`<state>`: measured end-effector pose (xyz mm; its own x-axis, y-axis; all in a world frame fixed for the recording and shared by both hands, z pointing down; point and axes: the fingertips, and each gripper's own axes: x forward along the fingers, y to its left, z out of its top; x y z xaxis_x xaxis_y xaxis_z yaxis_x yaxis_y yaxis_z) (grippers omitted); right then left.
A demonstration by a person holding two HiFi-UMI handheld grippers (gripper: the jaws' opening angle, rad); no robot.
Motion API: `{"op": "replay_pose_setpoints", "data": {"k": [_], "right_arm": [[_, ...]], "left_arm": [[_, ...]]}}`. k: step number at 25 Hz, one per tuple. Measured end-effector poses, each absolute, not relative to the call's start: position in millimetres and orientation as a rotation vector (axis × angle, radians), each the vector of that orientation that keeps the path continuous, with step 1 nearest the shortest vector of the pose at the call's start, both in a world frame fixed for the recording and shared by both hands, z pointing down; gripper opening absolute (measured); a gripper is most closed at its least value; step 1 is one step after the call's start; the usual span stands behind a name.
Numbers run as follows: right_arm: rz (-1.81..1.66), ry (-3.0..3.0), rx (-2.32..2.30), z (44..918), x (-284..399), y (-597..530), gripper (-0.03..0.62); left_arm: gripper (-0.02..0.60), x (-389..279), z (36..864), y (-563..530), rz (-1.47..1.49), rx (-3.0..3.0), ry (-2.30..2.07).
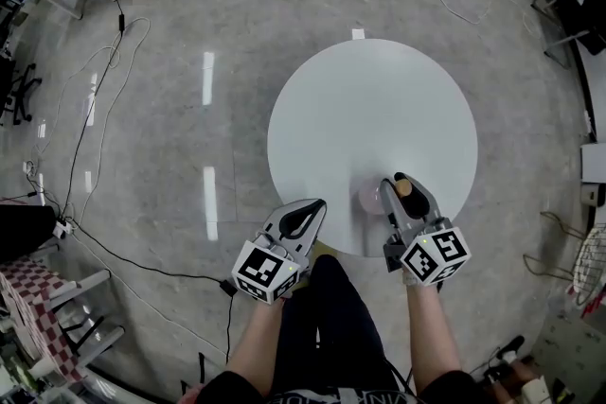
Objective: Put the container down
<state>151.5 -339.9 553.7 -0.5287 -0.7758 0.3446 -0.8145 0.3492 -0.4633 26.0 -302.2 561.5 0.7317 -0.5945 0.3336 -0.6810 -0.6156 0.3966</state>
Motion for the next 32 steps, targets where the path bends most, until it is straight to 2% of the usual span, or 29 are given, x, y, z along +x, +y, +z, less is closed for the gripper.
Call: {"op": "replay_pose_setpoints", "data": {"k": [12,32], "right_arm": [[0.602,-2.513,1.414,557,139,-360,0.133],[0.343,-2.479,1.341,559,122,-367,0.133]], "left_arm": [[0.014,26,576,-307,0.249,2.415,-0.98],[0.014,19,576,-317,0.217,2.408,-0.993]]}}
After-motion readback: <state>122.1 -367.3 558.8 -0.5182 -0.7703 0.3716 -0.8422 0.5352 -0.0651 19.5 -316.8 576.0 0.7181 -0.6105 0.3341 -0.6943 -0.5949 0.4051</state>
